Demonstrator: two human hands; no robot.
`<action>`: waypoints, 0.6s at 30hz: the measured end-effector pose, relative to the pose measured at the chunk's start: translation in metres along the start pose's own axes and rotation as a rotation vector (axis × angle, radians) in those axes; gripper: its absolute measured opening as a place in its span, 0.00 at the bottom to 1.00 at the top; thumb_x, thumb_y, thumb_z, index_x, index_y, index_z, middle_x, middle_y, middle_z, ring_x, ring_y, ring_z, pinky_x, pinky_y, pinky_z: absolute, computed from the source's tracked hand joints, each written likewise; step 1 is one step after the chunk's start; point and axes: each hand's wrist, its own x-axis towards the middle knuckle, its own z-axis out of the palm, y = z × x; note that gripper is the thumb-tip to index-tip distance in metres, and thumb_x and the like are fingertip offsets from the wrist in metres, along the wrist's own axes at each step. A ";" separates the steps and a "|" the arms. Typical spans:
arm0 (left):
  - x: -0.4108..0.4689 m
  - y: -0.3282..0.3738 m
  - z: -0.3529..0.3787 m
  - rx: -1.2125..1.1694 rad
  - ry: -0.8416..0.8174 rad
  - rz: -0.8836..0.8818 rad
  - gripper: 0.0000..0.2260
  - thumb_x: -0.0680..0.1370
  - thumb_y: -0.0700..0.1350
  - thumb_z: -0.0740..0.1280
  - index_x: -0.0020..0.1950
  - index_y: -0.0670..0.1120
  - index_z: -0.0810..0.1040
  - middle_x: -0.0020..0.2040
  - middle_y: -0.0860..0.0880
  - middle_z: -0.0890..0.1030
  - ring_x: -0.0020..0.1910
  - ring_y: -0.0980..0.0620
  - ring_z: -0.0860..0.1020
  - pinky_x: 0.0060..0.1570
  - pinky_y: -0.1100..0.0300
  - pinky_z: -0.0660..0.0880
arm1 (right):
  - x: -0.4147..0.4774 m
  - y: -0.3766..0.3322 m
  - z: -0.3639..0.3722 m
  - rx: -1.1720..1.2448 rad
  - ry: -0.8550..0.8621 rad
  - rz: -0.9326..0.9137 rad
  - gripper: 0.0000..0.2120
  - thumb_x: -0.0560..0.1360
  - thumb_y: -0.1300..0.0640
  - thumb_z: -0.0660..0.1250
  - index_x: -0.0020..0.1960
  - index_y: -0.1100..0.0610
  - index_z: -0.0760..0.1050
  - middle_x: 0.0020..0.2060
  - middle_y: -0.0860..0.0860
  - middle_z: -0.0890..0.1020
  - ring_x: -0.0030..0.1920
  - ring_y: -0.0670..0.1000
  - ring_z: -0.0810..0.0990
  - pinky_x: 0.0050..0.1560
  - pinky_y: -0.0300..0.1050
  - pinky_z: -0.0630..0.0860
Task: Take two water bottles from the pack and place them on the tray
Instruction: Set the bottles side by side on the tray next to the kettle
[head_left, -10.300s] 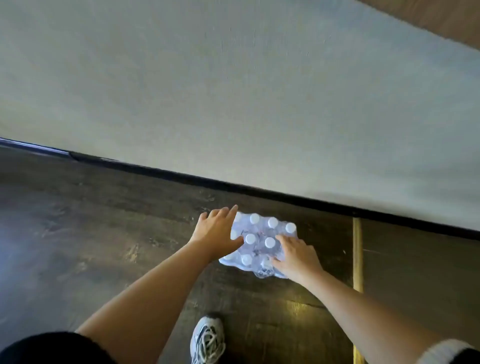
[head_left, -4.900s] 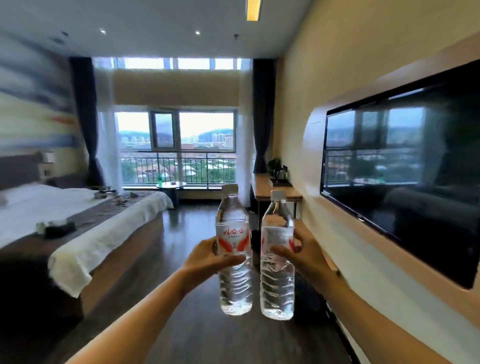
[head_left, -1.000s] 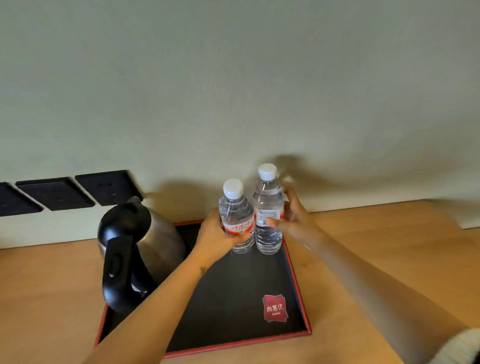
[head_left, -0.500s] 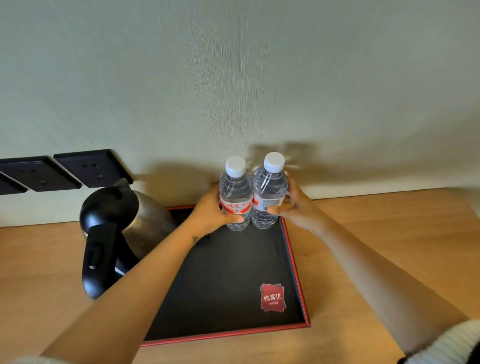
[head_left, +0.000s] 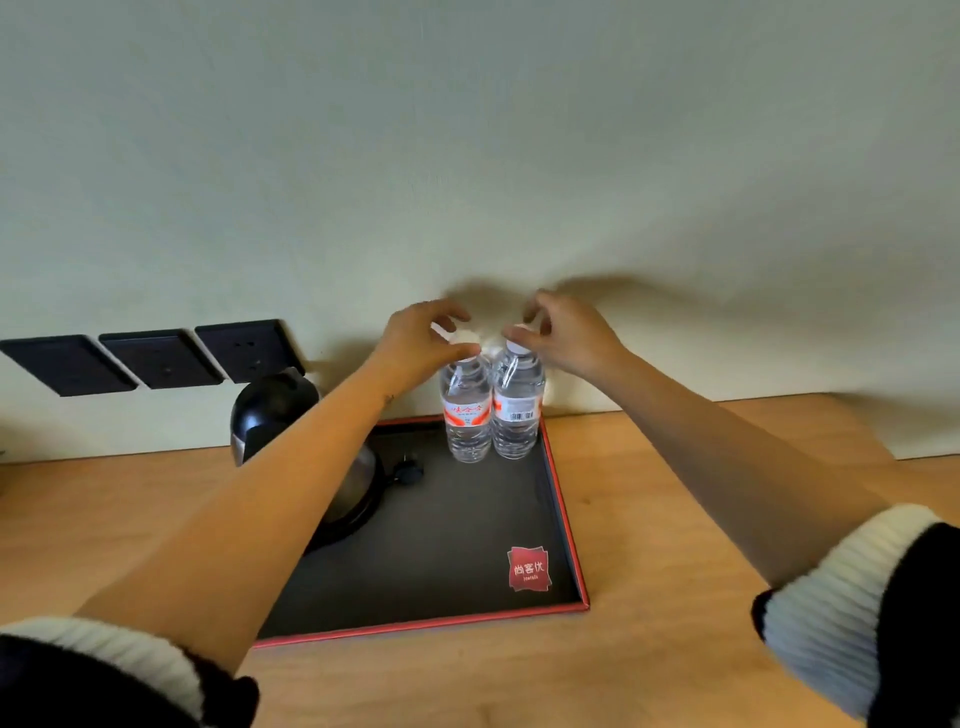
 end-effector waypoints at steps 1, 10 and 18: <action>0.002 0.005 -0.003 0.066 -0.025 0.012 0.14 0.68 0.46 0.74 0.53 0.46 0.80 0.50 0.43 0.81 0.40 0.52 0.76 0.48 0.60 0.71 | 0.002 -0.005 0.000 -0.077 -0.024 -0.002 0.18 0.70 0.45 0.68 0.47 0.59 0.74 0.40 0.58 0.80 0.41 0.56 0.76 0.39 0.47 0.70; -0.004 0.015 0.002 0.173 0.003 -0.043 0.14 0.68 0.47 0.74 0.52 0.45 0.82 0.51 0.41 0.82 0.50 0.45 0.79 0.51 0.55 0.72 | -0.004 -0.011 -0.007 -0.138 -0.251 -0.066 0.12 0.75 0.62 0.59 0.58 0.62 0.72 0.56 0.62 0.77 0.56 0.61 0.75 0.48 0.45 0.69; -0.007 0.018 0.009 0.147 0.040 -0.080 0.15 0.68 0.48 0.74 0.53 0.46 0.82 0.51 0.42 0.83 0.51 0.46 0.79 0.49 0.59 0.69 | -0.017 -0.003 -0.008 -0.044 -0.268 -0.173 0.15 0.74 0.65 0.62 0.60 0.60 0.70 0.59 0.60 0.74 0.57 0.59 0.73 0.51 0.46 0.69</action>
